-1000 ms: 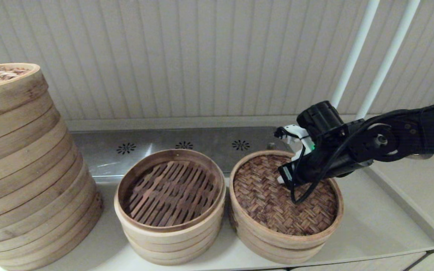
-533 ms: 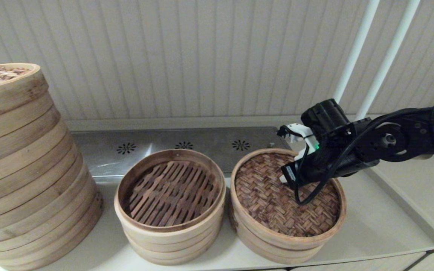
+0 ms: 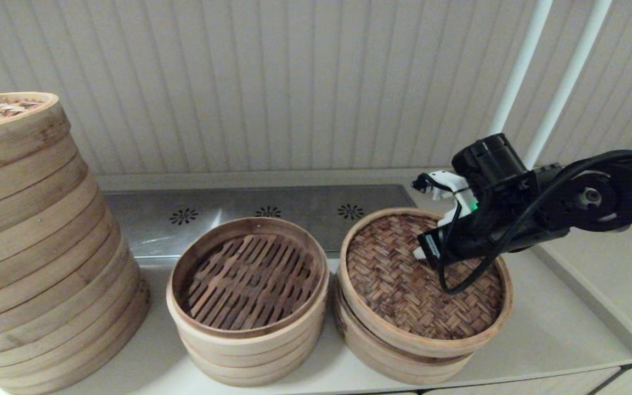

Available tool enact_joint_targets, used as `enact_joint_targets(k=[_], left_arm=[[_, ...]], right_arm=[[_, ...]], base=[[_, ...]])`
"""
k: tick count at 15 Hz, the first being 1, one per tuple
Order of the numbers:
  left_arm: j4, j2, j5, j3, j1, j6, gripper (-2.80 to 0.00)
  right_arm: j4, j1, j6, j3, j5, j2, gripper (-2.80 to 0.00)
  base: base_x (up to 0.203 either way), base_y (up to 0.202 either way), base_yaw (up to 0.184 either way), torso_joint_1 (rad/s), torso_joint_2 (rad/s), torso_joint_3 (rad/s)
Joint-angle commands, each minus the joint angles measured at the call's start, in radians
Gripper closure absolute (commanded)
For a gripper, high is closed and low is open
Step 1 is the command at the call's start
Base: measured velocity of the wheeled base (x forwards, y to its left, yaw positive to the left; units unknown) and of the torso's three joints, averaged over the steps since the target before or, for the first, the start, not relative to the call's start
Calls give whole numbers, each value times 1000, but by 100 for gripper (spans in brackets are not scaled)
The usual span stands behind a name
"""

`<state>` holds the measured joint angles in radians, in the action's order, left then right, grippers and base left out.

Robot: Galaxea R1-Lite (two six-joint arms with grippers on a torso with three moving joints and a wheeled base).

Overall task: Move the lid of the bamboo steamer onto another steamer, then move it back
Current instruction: Put the steamer

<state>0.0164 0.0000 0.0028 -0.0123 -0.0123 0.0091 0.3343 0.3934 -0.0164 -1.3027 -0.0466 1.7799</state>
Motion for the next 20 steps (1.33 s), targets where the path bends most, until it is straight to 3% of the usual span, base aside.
enact_joint_targets(k=[1,20], left_arm=[[0,2,0,0,0,0,0],[0,2,0,0,0,0,0]], right_arm=[[1,3,0,13,-2,-32,0],[-9,15,-5,-24,-9,-82,0]], base=[[0,0,0,0,0,0],[0,0,0,0,0,0]])
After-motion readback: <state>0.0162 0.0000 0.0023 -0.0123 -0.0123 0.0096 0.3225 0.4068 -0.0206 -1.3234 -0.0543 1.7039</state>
